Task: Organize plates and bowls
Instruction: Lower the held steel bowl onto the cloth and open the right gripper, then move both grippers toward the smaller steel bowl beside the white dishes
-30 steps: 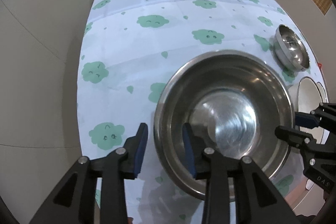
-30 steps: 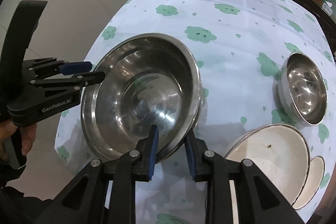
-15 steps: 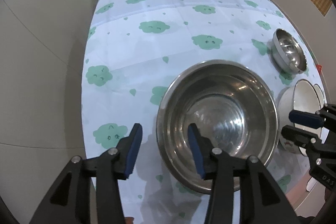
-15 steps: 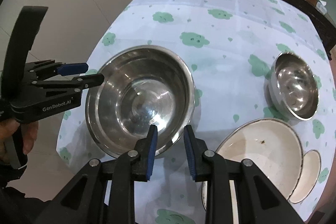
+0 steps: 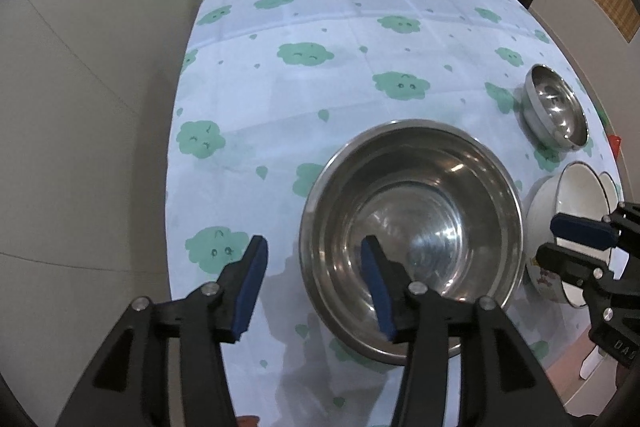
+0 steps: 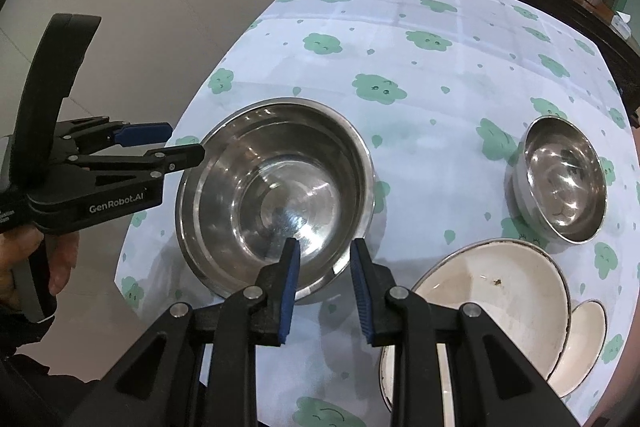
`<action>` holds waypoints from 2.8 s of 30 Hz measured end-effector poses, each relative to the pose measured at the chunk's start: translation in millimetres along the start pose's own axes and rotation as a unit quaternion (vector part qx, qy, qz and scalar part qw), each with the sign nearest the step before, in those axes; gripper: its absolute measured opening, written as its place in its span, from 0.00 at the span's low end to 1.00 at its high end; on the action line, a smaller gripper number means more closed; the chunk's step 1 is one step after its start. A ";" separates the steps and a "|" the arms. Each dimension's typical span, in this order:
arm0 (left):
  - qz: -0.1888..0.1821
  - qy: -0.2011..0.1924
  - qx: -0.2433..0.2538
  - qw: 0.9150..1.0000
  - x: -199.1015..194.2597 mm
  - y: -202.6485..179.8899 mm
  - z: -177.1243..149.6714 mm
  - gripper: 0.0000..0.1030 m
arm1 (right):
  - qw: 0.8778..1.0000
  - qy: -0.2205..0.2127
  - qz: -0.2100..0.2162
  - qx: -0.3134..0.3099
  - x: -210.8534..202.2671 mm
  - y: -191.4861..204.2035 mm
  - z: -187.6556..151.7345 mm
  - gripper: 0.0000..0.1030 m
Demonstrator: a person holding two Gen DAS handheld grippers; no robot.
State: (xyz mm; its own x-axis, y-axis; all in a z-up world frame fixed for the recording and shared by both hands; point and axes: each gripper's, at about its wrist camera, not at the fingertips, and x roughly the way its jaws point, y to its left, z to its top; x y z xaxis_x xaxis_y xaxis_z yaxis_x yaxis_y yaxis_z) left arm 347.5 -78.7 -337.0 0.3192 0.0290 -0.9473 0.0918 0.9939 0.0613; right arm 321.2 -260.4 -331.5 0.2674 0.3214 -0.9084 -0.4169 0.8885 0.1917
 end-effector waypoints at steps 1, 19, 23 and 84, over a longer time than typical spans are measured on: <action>0.001 -0.001 0.000 1.000 -1.1 -0.9 -0.5 0.48 | 1.000 -0.001 0.002 -0.001 -0.1 -0.7 -0.2 0.27; -0.021 -0.023 0.038 0.999 -25.5 -6.4 -11.1 0.62 | 0.999 -0.012 -0.029 0.019 -16.3 16.7 -10.4 0.27; -0.028 -0.028 0.043 0.998 -29.9 -2.6 -11.4 0.62 | 0.998 -0.011 -0.049 0.023 -16.2 24.3 -11.8 0.28; -0.050 0.003 -0.005 0.999 -23.8 45.7 -27.4 0.91 | 0.988 -0.056 -0.139 0.038 -34.6 53.1 1.4 0.41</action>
State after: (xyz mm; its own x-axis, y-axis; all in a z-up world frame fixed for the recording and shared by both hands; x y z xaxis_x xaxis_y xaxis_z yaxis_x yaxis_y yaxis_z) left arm 318.4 -31.1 -320.3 0.3022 -0.0708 -0.9506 0.1133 0.9928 -0.0379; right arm 291.1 -223.9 -289.4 0.4591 0.0915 -0.8837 -0.2479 0.9684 -0.0285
